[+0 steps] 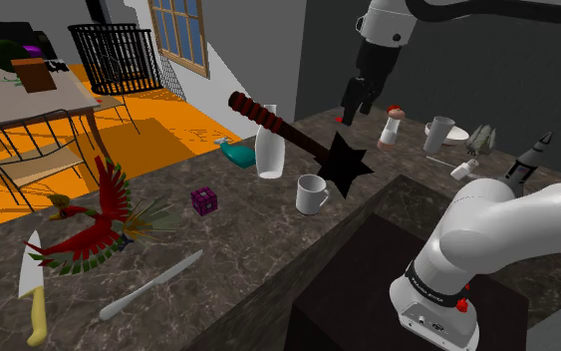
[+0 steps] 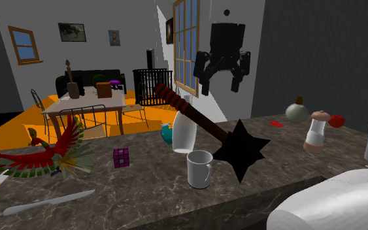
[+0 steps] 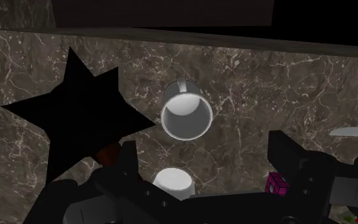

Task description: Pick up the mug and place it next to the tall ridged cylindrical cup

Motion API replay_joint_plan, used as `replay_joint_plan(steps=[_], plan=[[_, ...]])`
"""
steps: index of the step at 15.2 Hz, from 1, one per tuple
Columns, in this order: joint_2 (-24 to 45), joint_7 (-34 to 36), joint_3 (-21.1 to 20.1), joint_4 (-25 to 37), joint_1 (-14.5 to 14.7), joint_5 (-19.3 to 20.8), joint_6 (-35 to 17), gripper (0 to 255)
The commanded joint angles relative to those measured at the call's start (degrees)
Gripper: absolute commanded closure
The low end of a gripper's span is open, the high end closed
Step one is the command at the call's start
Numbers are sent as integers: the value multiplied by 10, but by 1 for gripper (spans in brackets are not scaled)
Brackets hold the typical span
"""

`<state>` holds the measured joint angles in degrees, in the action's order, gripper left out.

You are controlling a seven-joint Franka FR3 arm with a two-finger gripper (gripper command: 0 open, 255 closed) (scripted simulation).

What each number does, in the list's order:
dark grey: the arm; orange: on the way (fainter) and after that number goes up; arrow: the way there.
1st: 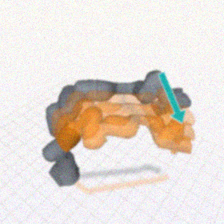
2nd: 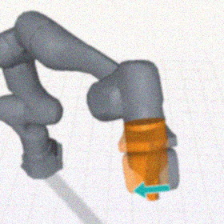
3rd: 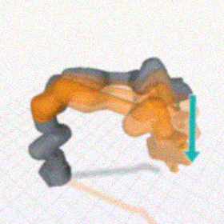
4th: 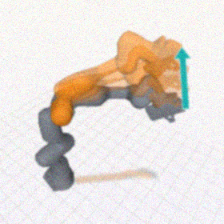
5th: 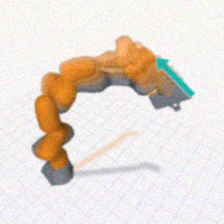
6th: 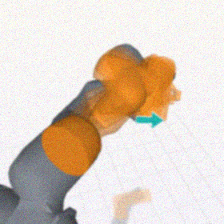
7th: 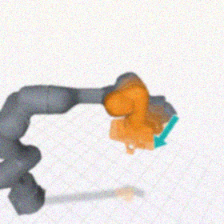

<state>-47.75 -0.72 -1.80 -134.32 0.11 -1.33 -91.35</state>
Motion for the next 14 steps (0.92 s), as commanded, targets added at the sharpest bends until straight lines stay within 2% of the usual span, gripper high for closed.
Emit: replay_joint_plan(steps=[1, 8, 14], plan=[[0, 0, 0, 0, 0, 0, 0, 0], [52, 39, -41, -88, 4, -6, -126, 0], [133, 77, -79, -135, 4, -6, -241, 0]])
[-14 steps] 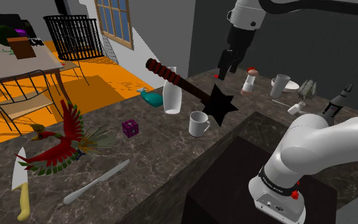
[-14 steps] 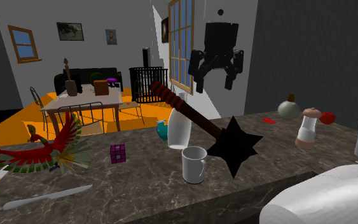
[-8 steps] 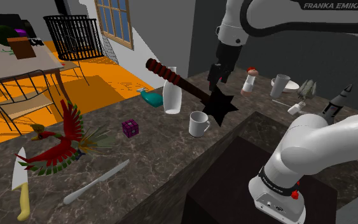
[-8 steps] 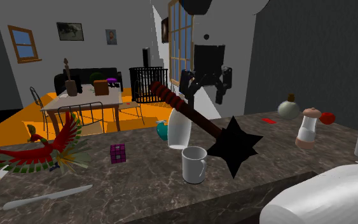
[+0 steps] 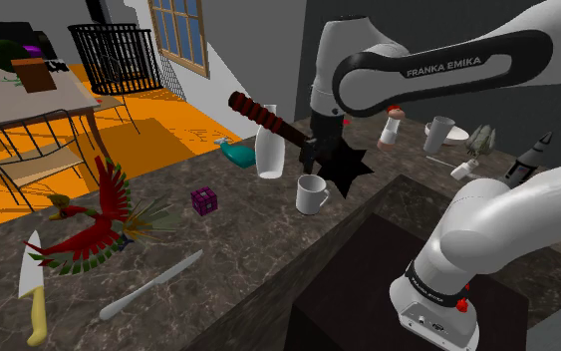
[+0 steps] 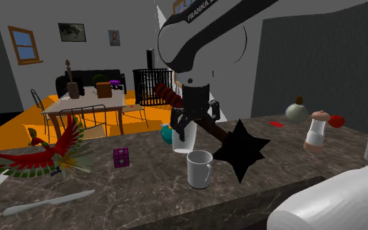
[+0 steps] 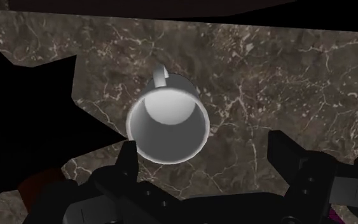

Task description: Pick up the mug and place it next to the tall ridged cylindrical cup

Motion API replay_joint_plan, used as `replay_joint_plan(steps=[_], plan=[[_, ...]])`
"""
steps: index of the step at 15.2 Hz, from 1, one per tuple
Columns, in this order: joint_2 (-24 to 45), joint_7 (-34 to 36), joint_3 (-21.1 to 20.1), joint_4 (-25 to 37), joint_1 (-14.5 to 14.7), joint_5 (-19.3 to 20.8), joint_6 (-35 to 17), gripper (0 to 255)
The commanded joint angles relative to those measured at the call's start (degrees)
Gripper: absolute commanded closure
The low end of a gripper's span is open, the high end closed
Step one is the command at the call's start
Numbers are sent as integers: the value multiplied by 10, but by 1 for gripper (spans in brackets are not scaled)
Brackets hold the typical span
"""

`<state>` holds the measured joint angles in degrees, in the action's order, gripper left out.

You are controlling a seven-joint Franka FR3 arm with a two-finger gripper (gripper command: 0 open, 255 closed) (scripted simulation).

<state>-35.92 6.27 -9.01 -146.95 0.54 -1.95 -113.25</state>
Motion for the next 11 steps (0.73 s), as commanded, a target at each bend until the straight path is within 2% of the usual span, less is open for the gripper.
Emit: replay_joint_plan(steps=[1, 4, 11], plan=[[31, 14, -13, -14, -1, 2, -42, 0], [87, 37, -32, -24, -5, 9, -101, 0], [121, 44, -37, -52, -9, 15, -162, 0]])
